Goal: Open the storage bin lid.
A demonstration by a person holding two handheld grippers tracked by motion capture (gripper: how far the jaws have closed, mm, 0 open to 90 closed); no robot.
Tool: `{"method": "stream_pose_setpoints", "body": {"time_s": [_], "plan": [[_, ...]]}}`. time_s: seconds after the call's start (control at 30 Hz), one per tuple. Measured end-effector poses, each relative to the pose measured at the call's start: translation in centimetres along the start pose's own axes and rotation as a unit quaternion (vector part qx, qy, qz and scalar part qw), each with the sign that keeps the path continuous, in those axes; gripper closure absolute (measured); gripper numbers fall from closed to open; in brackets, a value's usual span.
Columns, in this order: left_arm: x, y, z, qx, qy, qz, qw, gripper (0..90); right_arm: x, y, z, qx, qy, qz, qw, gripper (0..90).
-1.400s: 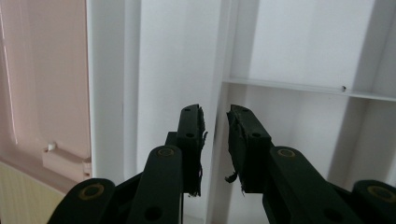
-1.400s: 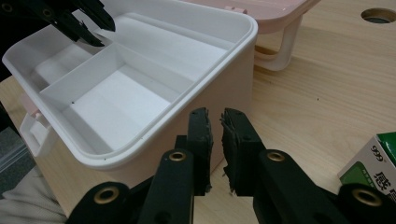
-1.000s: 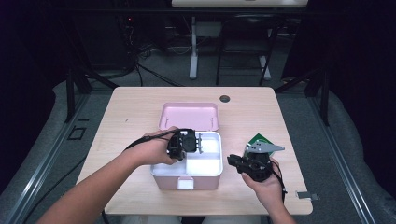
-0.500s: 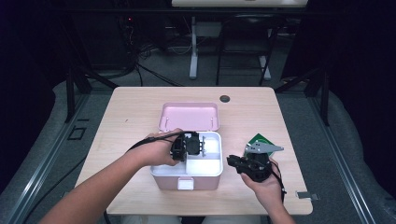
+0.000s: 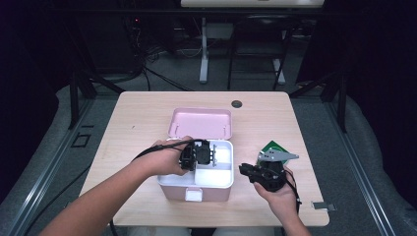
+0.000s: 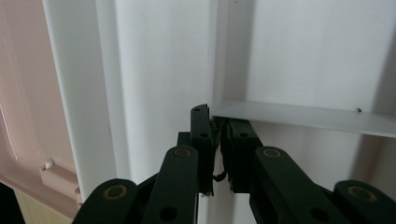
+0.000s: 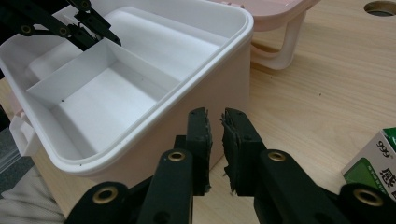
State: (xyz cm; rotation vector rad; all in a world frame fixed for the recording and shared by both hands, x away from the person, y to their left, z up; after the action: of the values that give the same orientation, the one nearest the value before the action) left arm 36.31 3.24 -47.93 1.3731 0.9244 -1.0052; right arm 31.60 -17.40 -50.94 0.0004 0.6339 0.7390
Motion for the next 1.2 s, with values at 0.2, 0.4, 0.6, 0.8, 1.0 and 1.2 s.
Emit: {"method": "stream_pose_setpoints", "body": {"time_s": [0.2, 0.4, 0.6, 0.8, 1.0, 1.2], "plan": [[-0.7, 0.2, -0.2, -0.01, -0.008, -0.012, 0.9998, 85.8, -0.2, -0.2, 0.1, 0.003, -0.004, -0.002, 1.0, 80.1], [-2.2, 0.5, -0.3, -0.008, -0.016, 0.001, 0.9998, 88.6, -0.4, -0.4, 0.1, 0.006, -0.008, 0.0, 1.0, 79.9], [-3.8, 0.8, -0.9, -0.021, -0.023, 0.02, 0.9993, 89.1, -0.5, -0.4, 0.2, 0.007, -0.01, -0.001, 0.9999, 79.2], [-4.7, 1.5, -2.1, -0.053, -0.014, 0.023, 0.9982, 89.1, -0.5, -0.5, 0.1, 0.009, -0.01, -0.002, 0.9999, 78.0], [-5.0, 2.1, -3.9, -0.105, -0.008, 0.009, 0.9944, 89.1, -0.4, -0.5, 0.0, 0.011, -0.006, -0.001, 0.9999, 76.2], [-5.3, 2.8, -6.4, -0.172, -0.011, -0.014, 0.9849, 89.1, -0.2, -0.6, -0.1, 0.011, 0.0, 0.001, 0.9999, 72.3]]}}
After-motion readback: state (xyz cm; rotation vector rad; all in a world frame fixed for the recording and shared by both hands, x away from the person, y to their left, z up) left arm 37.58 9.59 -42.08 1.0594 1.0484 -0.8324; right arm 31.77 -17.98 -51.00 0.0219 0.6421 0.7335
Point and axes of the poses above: each handheld gripper's, and its own axes: x roughly forward along the jaws, z roughly out of its top, y roughly to its left, the point moved 4 cm from there along x, roughly forward along the jaws, and after that the axes turned 2 degrees about z, right-handed, at the moved point
